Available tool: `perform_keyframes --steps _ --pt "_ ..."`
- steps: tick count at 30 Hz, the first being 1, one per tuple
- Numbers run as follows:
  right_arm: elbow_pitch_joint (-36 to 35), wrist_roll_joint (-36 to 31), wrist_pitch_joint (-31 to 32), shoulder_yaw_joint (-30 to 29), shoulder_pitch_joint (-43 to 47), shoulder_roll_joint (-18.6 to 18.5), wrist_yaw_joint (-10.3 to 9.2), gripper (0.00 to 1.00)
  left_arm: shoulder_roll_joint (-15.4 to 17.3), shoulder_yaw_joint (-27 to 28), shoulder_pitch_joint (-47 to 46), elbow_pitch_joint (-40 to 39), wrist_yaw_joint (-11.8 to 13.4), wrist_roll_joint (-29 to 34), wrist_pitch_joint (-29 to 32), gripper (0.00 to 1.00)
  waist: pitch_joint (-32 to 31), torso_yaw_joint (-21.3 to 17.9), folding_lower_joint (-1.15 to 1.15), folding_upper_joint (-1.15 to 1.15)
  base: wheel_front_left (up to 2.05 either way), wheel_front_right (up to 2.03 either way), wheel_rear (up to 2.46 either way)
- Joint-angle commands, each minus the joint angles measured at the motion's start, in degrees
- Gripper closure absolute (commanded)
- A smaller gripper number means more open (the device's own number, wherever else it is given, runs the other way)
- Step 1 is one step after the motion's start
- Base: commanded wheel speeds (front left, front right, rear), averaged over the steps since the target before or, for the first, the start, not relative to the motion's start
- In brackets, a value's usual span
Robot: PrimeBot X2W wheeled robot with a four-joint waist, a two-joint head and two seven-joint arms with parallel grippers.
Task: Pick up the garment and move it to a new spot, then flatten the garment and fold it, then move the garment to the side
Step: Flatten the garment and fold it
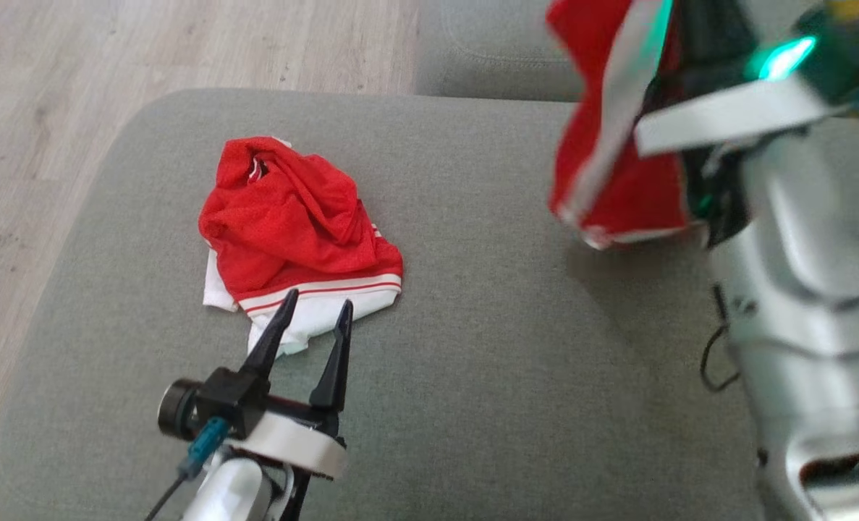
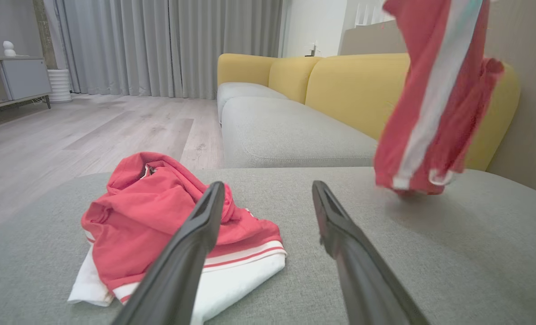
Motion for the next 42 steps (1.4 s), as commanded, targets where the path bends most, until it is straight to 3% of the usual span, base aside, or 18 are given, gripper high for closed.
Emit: perform_keyframes --steps 1,6,11,17,19,21,26,34,38,42 --pt "-1.6 0.3 -0.6 -0.5 -2.2 0.1 -0.04 1.00 0.3 2.4 -0.9 -1.7 -0.2 0.5 -0.5 0.00 -0.3 -0.2 0.01 0.00 0.00 0.00 0.00" --pt "0.6 -2.7 -0.6 -8.2 -2.4 0.1 -0.04 1.00 0.3 3.6 0.0 -2.4 -0.1 0.7 -0.5 0.00 -0.5 -1.7 0.01 0.00 0.00 0.00 0.00" --pt "1.4 -5.1 0.8 -17.2 7.0 0.1 -0.04 1.00 0.2 4.3 0.3 -3.2 -0.2 1.1 -0.5 0.00 0.1 -4.2 0.01 0.00 0.00 0.00 0.00" --pt "-0.8 -11.3 4.5 -34.6 18.0 0.1 -0.04 1.00 0.2 4.8 -0.3 -3.7 -0.4 1.8 -0.5 0.00 1.9 -8.4 0.01 0.00 0.00 0.00 0.00" --pt "-0.6 -13.5 5.7 -38.6 18.6 0.1 -0.04 0.00 0.1 4.7 -0.9 -3.6 -0.7 2.1 -0.5 0.00 2.5 -9.5 0.01 0.00 0.00 0.00 0.00" --pt "-0.1 -15.0 5.9 -39.5 18.5 0.1 -0.04 0.00 0.0 4.6 -1.4 -3.4 -0.9 2.3 -0.5 0.00 3.0 -10.5 0.01 0.00 0.00 0.00 0.00" --pt "0.0 -12.2 2.5 -34.0 18.0 0.1 -0.04 0.00 -0.5 4.4 -2.3 -2.9 -1.2 2.8 -0.5 0.00 3.3 -11.5 0.01 0.00 0.00 0.00 0.00" --pt "-8.0 -4.3 -0.5 -12.2 26.7 0.1 -0.04 0.00 -1.3 4.6 -2.5 -3.0 -1.7 3.0 -0.5 0.00 3.1 -10.9 0.01 0.00 0.00 0.00 0.00" --pt "-12.7 -4.1 -0.6 -6.0 31.2 0.1 -0.04 0.00 -1.8 4.4 -2.3 -3.1 -2.0 3.2 -0.5 0.00 3.6 -9.6 0.01 0.00 0.00 0.00 0.00" --pt "-12.8 -6.0 -0.6 -2.2 32.7 0.1 -0.04 0.00 -2.2 4.4 -2.2 -2.9 -2.3 3.4 -0.5 0.00 4.3 -8.2 0.01 0.00 0.00 0.00 0.00"
